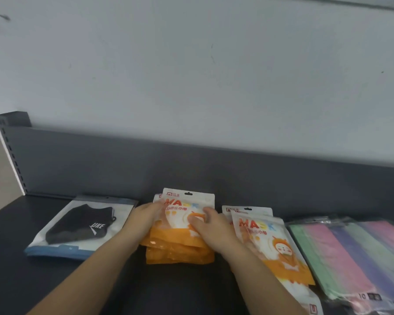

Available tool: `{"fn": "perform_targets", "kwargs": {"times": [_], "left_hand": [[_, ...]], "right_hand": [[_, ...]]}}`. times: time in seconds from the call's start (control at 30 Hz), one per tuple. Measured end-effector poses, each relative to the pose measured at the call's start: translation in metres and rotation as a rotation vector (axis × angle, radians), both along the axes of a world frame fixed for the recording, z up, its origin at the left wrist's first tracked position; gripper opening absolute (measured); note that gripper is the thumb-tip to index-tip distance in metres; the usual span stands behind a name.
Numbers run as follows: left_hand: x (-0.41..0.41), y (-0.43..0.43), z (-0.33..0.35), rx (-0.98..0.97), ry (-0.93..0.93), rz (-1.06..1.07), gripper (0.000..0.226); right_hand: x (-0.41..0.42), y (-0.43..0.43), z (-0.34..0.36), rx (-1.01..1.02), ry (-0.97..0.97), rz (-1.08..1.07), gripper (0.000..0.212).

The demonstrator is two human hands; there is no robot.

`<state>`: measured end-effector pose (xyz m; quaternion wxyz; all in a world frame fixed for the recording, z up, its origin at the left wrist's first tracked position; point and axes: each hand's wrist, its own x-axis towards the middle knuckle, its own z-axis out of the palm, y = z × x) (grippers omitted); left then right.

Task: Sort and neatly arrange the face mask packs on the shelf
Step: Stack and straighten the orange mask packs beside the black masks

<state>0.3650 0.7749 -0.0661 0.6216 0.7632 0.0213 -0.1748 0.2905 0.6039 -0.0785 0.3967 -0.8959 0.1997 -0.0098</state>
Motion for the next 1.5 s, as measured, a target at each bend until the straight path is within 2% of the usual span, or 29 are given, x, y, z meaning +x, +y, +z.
{"fn": "perform_targets", "kwargs": {"times": [0.07, 0.13, 0.2, 0.33, 0.43, 0.57, 0.6, 0.7, 0.73, 0.87, 0.97, 1.1, 1.2, 1.33, 1.5], "left_hand": [[0.002, 0.002, -0.004, -0.018, 0.032, -0.132, 0.026], [0.003, 0.005, -0.01, -0.06, 0.093, -0.193, 0.028], [0.003, 0.004, -0.009, -0.087, 0.126, -0.205, 0.019], [0.008, 0.005, -0.008, -0.059, 0.137, -0.207, 0.021], [0.01, 0.005, -0.006, -0.061, 0.144, -0.202, 0.028], [0.007, 0.002, -0.002, -0.104, 0.162, -0.17, 0.017], [0.007, 0.002, -0.001, -0.118, 0.151, -0.155, 0.023], [0.007, -0.001, 0.006, -0.142, 0.083, -0.057, 0.071], [0.006, -0.001, 0.01, -0.133, 0.039, -0.033, 0.075], [0.004, 0.003, 0.028, -0.047, -0.167, -0.023, 0.07], [-0.004, 0.002, 0.047, -0.051, -0.264, -0.035, 0.069], [-0.024, -0.015, 0.061, 0.002, -0.378, -0.1, 0.06], [-0.045, -0.039, 0.067, -0.046, -0.406, -0.185, 0.049], [-0.082, -0.085, 0.064, -0.077, -0.361, -0.383, 0.051], [-0.116, -0.13, 0.034, 0.168, -0.169, -0.674, 0.07]], "right_hand": [[0.004, 0.001, 0.0, -0.021, 0.019, 0.009, 0.072], [0.005, 0.001, 0.002, 0.16, 0.028, 0.017, 0.069], [0.005, 0.001, 0.005, 0.351, 0.031, 0.006, 0.066], [0.005, 0.006, 0.002, 0.527, 0.023, -0.075, 0.067], [0.006, 0.015, -0.003, 0.477, 0.027, -0.121, 0.071], [0.006, 0.012, 0.001, 0.491, 0.04, -0.142, 0.072], [0.006, 0.011, 0.003, 0.5, 0.043, -0.137, 0.072], [0.001, 0.008, 0.012, 0.477, 0.022, -0.102, 0.07], [0.0, 0.006, 0.014, 0.446, 0.006, -0.09, 0.069], [-0.008, -0.008, 0.02, 0.288, -0.07, -0.102, 0.066], [-0.02, -0.024, 0.031, 0.154, -0.139, -0.113, 0.061], [-0.041, -0.054, 0.042, 0.037, -0.175, -0.129, 0.053], [-0.061, -0.077, 0.043, -0.016, -0.147, -0.154, 0.045], [-0.089, -0.105, 0.034, -0.006, -0.057, -0.231, 0.048], [-0.114, -0.123, 0.025, -0.031, 0.028, -0.288, 0.054]]}}
